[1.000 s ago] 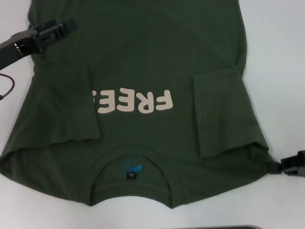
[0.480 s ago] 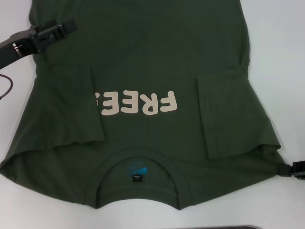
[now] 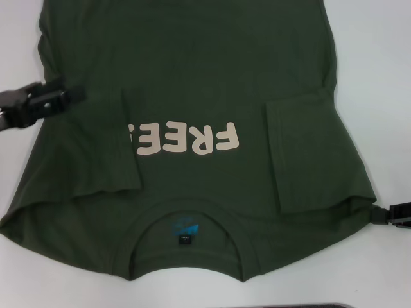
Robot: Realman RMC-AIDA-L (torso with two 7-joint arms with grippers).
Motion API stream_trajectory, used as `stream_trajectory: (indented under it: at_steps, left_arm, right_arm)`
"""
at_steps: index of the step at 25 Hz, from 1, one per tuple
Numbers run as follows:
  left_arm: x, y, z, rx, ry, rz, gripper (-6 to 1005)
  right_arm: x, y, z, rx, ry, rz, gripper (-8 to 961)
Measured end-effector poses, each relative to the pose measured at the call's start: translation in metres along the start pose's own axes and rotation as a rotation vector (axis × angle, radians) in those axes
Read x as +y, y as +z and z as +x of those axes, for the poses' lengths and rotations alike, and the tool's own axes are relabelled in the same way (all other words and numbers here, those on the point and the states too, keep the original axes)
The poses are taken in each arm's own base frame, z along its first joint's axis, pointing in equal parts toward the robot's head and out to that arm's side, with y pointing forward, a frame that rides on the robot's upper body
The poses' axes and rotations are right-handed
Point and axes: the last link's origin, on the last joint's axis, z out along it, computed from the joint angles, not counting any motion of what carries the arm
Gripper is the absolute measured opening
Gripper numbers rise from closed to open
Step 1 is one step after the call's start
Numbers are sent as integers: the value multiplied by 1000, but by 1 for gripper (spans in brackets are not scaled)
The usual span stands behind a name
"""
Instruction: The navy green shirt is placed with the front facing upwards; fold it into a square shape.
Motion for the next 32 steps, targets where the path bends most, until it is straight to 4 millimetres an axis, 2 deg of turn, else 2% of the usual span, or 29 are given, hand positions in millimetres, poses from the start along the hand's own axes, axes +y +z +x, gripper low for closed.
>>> stream_trajectory:
  at_steps: [8,15,21,32]
  left_arm:
    - [-4,-29,-11,-93,-134,66,906]
    - [-13,-56,-14,-127,-273,149,899]
    - [-12,-63,-14,-141,-292,160,830]
    - [-17,-75,-15,-242,-343,224,824]
  right_arm:
    - [2,3,-3,0,-11,-3,31]
    - [2,0,-6,-2,-20,3,31]
    - [3,3,-7,1,-19,-5,31]
    - [2,4,-8,-4,-25,1,30]
